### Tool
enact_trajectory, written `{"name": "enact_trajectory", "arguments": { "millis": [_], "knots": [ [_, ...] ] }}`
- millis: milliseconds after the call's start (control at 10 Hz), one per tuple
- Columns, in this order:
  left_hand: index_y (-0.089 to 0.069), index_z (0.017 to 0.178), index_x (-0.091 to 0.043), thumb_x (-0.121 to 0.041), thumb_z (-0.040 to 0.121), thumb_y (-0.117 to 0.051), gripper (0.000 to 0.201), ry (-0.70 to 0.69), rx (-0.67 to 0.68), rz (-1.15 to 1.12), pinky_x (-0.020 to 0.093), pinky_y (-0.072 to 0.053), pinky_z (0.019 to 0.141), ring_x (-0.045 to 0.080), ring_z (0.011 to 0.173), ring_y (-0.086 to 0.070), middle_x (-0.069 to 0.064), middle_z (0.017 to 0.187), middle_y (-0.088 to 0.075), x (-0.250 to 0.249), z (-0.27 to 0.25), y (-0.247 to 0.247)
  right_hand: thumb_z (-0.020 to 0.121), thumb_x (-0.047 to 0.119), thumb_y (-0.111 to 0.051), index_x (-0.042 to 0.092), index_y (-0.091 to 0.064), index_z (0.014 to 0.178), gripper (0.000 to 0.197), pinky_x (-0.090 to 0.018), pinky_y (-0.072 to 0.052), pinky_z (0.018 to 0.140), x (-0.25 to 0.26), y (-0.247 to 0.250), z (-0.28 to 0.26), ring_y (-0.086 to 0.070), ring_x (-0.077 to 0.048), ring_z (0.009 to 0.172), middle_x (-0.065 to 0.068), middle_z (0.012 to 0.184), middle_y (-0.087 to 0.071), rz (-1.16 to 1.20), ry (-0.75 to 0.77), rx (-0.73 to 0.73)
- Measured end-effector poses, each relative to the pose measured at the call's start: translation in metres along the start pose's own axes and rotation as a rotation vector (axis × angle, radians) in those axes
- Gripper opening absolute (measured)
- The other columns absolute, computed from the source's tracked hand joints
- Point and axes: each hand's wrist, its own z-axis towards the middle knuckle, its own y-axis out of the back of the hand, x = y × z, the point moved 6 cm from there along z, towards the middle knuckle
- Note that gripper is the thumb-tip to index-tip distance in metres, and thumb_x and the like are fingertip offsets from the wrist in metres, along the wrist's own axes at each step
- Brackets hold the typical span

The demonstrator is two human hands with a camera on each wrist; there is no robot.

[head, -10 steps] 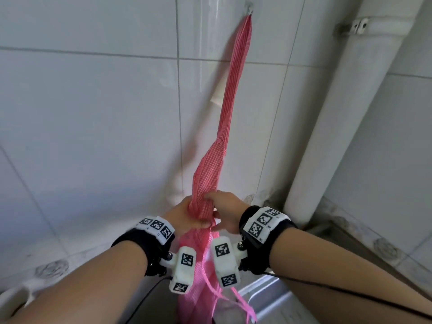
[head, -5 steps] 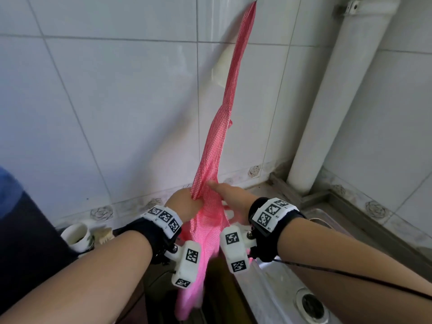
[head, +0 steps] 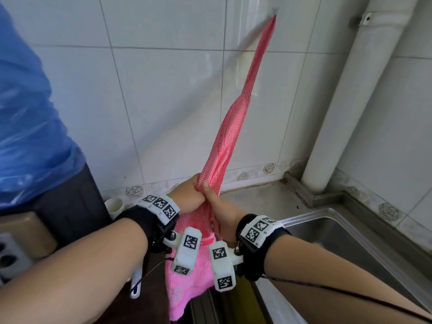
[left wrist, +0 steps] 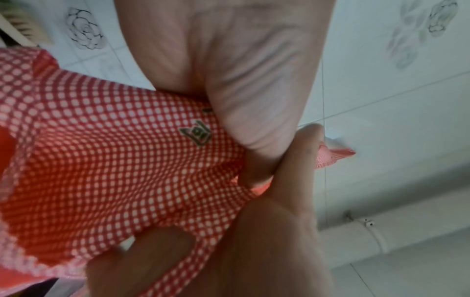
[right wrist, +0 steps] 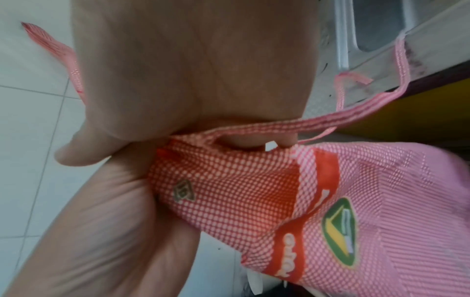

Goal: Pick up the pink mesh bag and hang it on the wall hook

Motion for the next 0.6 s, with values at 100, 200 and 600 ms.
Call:
{"name": "enact_trajectory", "arguments": {
  "millis": [100, 200, 600],
  "knots": [
    [-0.054, 0.116, -0.017, -0.019, 0.088, -0.056, 0.028, -0.013, 0.003, 0.007, 0.031, -0.053, 0.077, 0.02, 0.087, -0.064, 0.002, 0.097, -0.066, -0.005, -0.007, -0.006, 0.047, 0.088, -0.057, 0.013, -0.055, 0.134, 0.114, -0.046, -0.051, 0.097, -0.018, -0.001, -0.009, -0.064, -0.029, 0.116, -0.013, 0.126, -0.068, -0.006, -0.058, 0.055],
    [-0.049, 0.123, -0.016, -0.018, 0.09, -0.055, 0.033, -0.035, -0.046, 0.067, 0.025, -0.045, 0.07, 0.015, 0.084, -0.06, -0.001, 0.098, -0.061, -0.007, -0.009, -0.01, 0.051, 0.09, -0.055, 0.014, -0.054, 0.135, 0.113, -0.056, -0.039, 0.107, -0.03, -0.001, -0.016, -0.057, -0.035, 0.125, -0.015, 0.132, -0.063, 0.008, -0.102, 0.047],
    [-0.049, 0.134, -0.018, -0.024, 0.084, -0.067, 0.054, 0.025, -0.072, 0.117, 0.033, -0.042, 0.104, 0.021, 0.127, -0.052, 0.003, 0.143, -0.05, -0.01, 0.01, -0.021, 0.081, 0.078, -0.038, 0.01, -0.031, 0.15, 0.097, -0.05, -0.04, 0.106, 0.011, 0.077, -0.042, -0.036, -0.037, 0.141, -0.017, 0.158, -0.032, -0.251, -0.026, -0.368]
  ]
}}
